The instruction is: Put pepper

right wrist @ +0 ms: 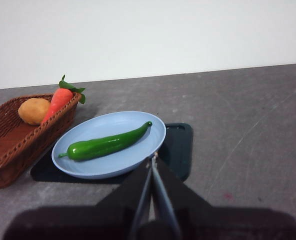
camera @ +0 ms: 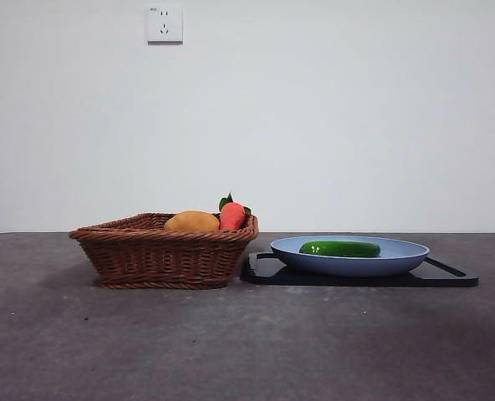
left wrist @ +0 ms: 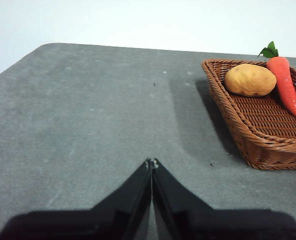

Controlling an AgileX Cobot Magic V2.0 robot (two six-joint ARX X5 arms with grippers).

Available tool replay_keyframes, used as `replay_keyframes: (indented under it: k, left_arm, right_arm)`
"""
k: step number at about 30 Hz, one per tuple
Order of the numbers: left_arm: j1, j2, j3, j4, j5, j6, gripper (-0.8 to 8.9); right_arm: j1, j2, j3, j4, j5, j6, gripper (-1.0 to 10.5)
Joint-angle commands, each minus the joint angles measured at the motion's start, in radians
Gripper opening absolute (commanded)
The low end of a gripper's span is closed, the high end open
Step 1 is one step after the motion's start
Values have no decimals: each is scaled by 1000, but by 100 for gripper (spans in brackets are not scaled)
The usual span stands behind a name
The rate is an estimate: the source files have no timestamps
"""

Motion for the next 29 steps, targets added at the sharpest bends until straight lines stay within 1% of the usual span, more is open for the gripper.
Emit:
replay_keyframes:
  k: [1, 5, 11, 12, 15, 29]
  left_arm:
    - [3, -3, -10, 6, 7, -6, 8]
    - [3, -3, -10, 6, 7, -6, 8]
    - [3, -3, -10, 6, 7, -6, 8]
    - [3, -3, -10, 6, 7, -6, 8]
    - [3, -3, -10, 6, 7, -6, 8]
    - [3, -3, -10, 6, 7, -6, 8]
  right_arm:
    - [1, -13, -14, 3, 4, 15, 11]
    - [1, -18, -32, -13, 3, 15, 11]
    - [1, -18, -32, -84, 4, 11, 11]
    - [1, -18, -32, -84, 3, 13, 11]
    - [1, -18, -32, -80, 3, 48, 11]
    - [1, -17, -32, -69, 4, 48, 11]
